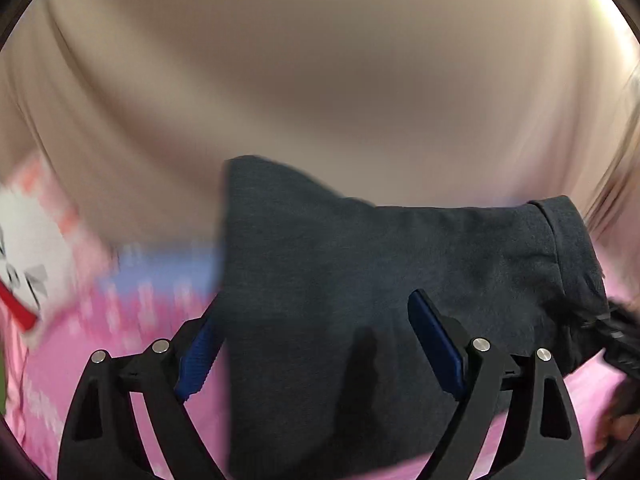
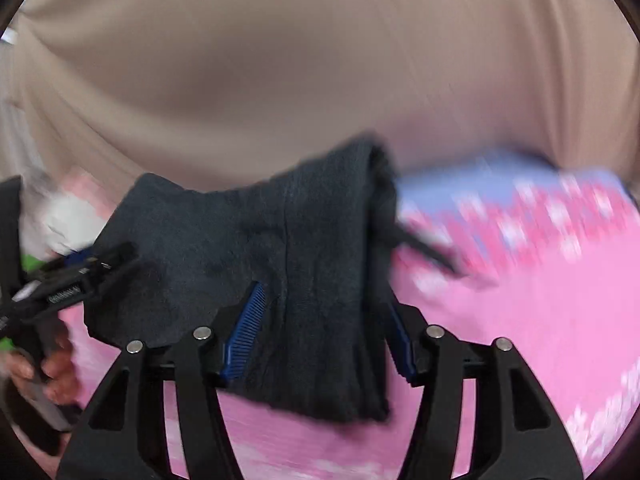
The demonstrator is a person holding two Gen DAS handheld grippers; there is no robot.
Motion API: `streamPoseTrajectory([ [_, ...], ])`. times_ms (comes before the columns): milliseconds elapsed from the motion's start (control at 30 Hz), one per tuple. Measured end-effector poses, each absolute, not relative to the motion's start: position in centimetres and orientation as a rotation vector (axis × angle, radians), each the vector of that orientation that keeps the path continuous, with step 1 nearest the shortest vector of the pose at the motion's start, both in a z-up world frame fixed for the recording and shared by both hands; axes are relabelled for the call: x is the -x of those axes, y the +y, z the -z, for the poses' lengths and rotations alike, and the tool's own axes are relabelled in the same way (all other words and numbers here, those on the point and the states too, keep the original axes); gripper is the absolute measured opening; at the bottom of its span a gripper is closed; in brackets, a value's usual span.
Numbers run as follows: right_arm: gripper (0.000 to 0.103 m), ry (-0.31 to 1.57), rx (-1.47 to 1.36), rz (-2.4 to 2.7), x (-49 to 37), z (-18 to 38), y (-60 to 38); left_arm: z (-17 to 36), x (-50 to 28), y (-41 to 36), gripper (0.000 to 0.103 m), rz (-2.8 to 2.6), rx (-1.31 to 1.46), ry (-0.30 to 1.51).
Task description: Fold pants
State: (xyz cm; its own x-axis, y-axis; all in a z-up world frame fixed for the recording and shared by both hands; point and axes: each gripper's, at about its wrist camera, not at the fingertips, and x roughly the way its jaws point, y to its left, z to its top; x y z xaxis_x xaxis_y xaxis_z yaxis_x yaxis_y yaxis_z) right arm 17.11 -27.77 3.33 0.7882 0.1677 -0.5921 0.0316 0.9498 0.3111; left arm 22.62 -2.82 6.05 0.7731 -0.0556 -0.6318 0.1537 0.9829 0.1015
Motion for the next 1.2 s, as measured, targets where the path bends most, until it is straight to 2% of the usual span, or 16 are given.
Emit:
streamPoseTrajectory([
  [100,0.056,0.736,-0.329,-0.049,-16.5,0.5,-28.8,1.4,-25.2,-1.3,0.069,-0.009,-0.216,0.879],
  [167,0.057,0.732,-0.315,-0.051,-16.5,0.0,-28.9,2.1,-24.9,0.7,0.073,0.052,-0.097,0.922],
  [233,0.07,0.725,-0.327,-0.071,-16.9,-0.3,-29.0,2.1,-24.5,2.0,0.082,0.068,0.003,0.933],
  [300,0.072,0.762,-0.337,-0.089,-18.1,0.3,-28.1,2.2,-24.7,2.5,0.087,0.069,0.063,0.93],
  [400,0.069,0.826,-0.346,-0.089,-20.5,2.0,-27.3,3.2,-26.0,1.8,0.087,0.059,0.052,0.973],
  [433,0.059,0.835,-0.366,-0.104,-20.9,2.4,-27.2,4.0,-26.4,1.9,0.087,0.072,0.065,0.99],
  [533,0.031,0.841,-0.297,-0.087,-21.9,2.3,-25.6,4.8,-26.8,1.0,0.054,0.127,0.132,0.999],
  [567,0.029,0.821,-0.259,-0.073,-21.8,1.4,-25.1,4.5,-26.9,0.6,0.038,0.115,0.1,0.989],
  [600,0.028,0.77,-0.227,-0.054,-21.5,-0.2,-24.6,4.2,-27.0,0.3,0.032,0.102,0.075,0.978],
  [700,0.029,0.709,-0.229,-0.066,-21.3,-1.4,-24.9,4.0,-27.4,-0.2,0.032,0.064,0.042,0.949],
  [767,0.037,0.8,-0.227,-0.042,-22.4,1.3,-25.6,5.0,-27.8,-0.3,0.041,0.021,0.019,0.952],
  [800,0.051,0.837,-0.247,-0.029,-22.4,2.4,-26.2,5.1,-27.6,-0.2,0.045,0.013,0.012,0.933],
  [867,0.056,0.807,-0.361,-0.028,-20.9,2.8,-28.1,4.4,-26.8,-0.4,0.048,0.004,-0.043,0.917],
  [967,0.045,0.718,-0.346,0.012,-18.5,-0.1,-28.3,2.7,-25.3,-0.4,0.057,-0.014,-0.082,0.879],
  [1033,0.024,0.684,-0.329,-0.019,-17.8,-1.6,-27.3,2.2,-24.8,-0.5,0.06,0.005,-0.063,0.877],
  [1200,0.016,0.782,-0.175,0.021,-19.9,1.1,-24.3,2.2,-24.4,-1.6,0.06,0.025,-0.067,0.888],
])
